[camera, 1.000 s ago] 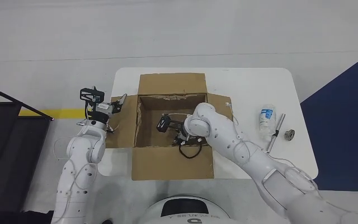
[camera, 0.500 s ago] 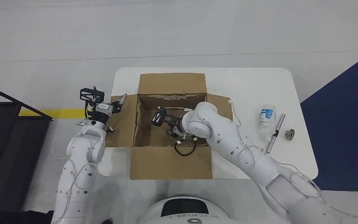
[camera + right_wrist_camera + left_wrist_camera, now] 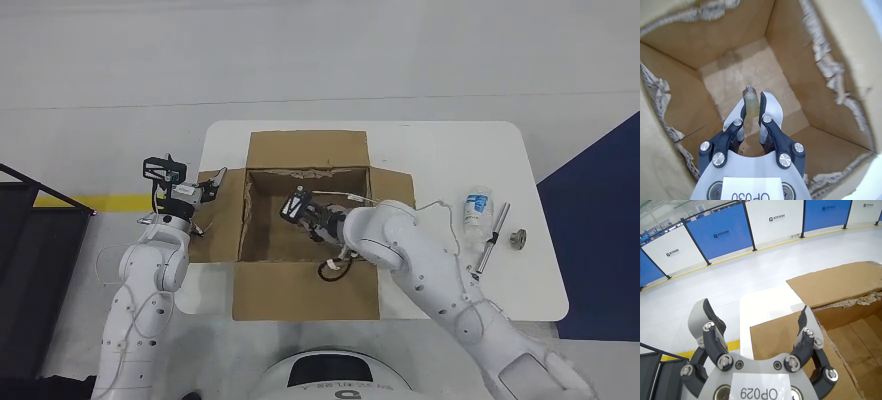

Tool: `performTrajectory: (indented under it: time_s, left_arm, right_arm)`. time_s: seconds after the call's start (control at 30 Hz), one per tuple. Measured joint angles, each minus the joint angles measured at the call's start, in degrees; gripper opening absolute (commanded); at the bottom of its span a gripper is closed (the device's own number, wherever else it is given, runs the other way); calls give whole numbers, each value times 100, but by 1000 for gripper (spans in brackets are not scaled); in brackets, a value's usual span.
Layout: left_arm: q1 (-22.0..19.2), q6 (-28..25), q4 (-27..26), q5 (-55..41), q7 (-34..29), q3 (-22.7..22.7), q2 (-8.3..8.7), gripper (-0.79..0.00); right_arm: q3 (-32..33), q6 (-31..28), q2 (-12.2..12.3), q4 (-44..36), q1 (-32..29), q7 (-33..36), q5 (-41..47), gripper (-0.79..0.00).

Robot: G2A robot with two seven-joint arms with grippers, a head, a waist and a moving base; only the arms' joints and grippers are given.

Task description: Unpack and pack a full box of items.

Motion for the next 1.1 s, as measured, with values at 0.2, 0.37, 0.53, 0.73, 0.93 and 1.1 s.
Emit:
performTrajectory:
  time_s: [0.2, 0.37, 0.53, 0.73, 0.93, 1.1]
  left_arm:
    - [0, 0, 0, 0, 0, 0, 0, 0]
    - [0, 0, 0, 0, 0, 0, 0, 0]
    - [0, 0, 0, 0, 0, 0, 0, 0]
    - [0, 0, 0, 0, 0, 0, 0, 0]
    - [0, 0, 0, 0, 0, 0, 0, 0]
    - [0, 0, 0, 0, 0, 0, 0, 0]
  right_arm:
    - [680, -73, 223, -884, -935, -756, -473, -785]
    - [1006, -133, 311, -1234, -1362, -1153, -591, -785]
    - [1573, -199, 424, -1564, -1944, -1828, -571, -785]
    - [1996, -424, 512, -1665, -2369, -2115, -517, -785]
    - [1935, -549, 524, -1561, -2317, -2130, -450, -785]
    - [1130, -689, 383, -835, -1416, -1517, -275, -785]
